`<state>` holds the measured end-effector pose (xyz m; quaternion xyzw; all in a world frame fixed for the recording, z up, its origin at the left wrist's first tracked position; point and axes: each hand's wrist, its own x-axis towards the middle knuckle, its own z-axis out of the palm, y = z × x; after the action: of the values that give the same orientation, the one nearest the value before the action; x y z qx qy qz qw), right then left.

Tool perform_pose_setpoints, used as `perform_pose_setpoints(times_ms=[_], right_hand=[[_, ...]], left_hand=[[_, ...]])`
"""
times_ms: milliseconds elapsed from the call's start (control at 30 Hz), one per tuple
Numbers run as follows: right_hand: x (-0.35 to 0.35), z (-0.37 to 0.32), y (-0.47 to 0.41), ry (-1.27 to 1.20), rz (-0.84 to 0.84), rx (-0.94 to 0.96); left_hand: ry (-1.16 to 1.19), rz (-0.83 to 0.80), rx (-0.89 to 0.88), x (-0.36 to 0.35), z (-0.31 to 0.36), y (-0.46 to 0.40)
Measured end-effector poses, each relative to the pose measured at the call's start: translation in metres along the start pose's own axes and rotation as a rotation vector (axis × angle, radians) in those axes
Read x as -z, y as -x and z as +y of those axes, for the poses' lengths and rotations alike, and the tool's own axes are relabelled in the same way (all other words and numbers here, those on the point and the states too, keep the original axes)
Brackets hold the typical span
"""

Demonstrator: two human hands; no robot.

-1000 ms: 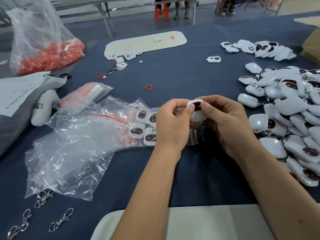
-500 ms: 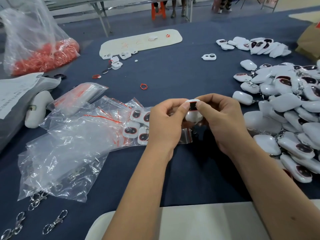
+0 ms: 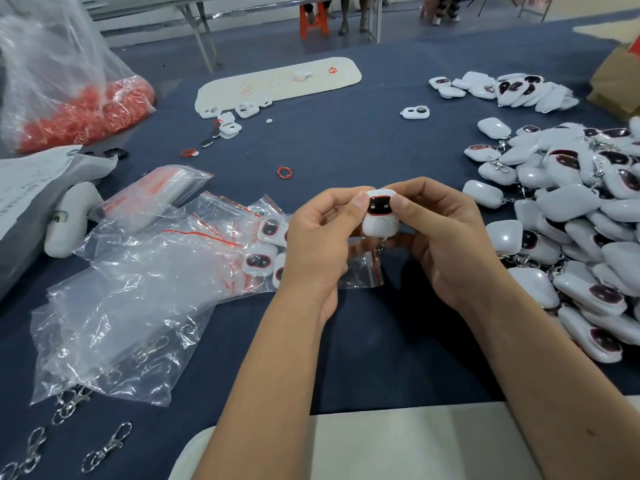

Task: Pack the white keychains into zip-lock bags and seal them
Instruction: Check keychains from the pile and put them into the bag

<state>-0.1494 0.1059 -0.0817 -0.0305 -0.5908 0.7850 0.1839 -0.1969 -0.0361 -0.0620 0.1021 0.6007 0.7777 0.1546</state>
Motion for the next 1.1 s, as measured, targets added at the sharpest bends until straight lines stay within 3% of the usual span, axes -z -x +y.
perform_pose_setpoints(times_ms=[767, 1000, 1100], right_hand=[[-0.002, 0.005, 0.0, 0.172, 0.075, 0.066], [-0.006, 0.007, 0.001, 0.088, 0.004, 0.064], [-0.007, 0.01, 0.001, 0.164, -0.022, 0.086]], left_hand=[[-0.073, 0.015, 0.0, 0.001, -0.001, 0.0], [-0.086, 0.064, -0.075, 0.003, 0.003, -0.002], [-0.099, 0.099, -0.097, 0.007, 0.003, -0.004]])
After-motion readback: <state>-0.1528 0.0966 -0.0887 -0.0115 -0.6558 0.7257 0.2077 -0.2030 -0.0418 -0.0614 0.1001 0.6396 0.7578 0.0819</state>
